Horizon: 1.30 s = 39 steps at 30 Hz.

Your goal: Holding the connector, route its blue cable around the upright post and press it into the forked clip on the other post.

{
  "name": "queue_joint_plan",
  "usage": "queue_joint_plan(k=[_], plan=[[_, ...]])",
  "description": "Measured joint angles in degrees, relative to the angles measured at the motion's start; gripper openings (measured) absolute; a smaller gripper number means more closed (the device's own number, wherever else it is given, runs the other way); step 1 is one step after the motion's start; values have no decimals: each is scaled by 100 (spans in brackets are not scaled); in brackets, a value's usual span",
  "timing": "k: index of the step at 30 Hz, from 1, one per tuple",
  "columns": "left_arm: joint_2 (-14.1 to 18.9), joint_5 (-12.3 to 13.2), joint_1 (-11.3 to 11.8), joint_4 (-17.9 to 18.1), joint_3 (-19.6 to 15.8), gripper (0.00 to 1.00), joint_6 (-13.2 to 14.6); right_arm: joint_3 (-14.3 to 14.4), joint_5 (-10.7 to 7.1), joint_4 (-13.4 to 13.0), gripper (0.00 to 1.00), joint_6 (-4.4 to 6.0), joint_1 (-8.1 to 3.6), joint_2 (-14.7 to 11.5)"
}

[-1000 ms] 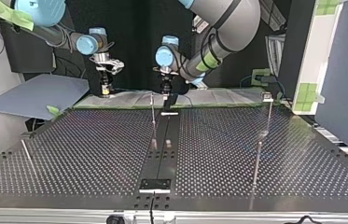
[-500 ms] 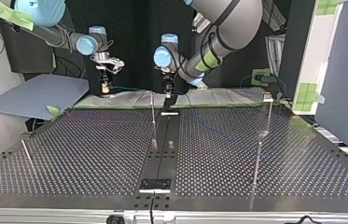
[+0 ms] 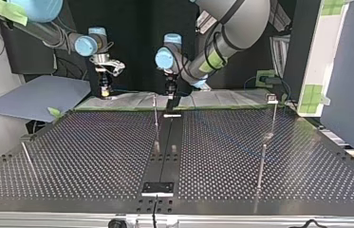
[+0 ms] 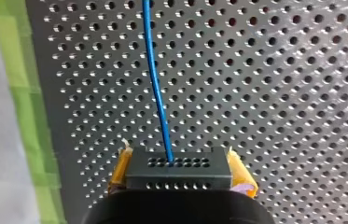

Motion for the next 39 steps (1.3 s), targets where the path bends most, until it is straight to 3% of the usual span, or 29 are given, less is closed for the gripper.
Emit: queue_joint_plan(k=[6,20,30,39], plan=[[0,30,18,-48,-6,0,32,1,-12,63,0,108,-26,-176],[24,-31,-27,-115,-161,0,117,160,9,-17,0,102,-20,-209],[406,40,20,-155,-236,0,123,238,-20,-96,0,96,-39,-331],[440,117,52,-63,-357,0,135,267,-10,-110,0,148,-51,-395]])
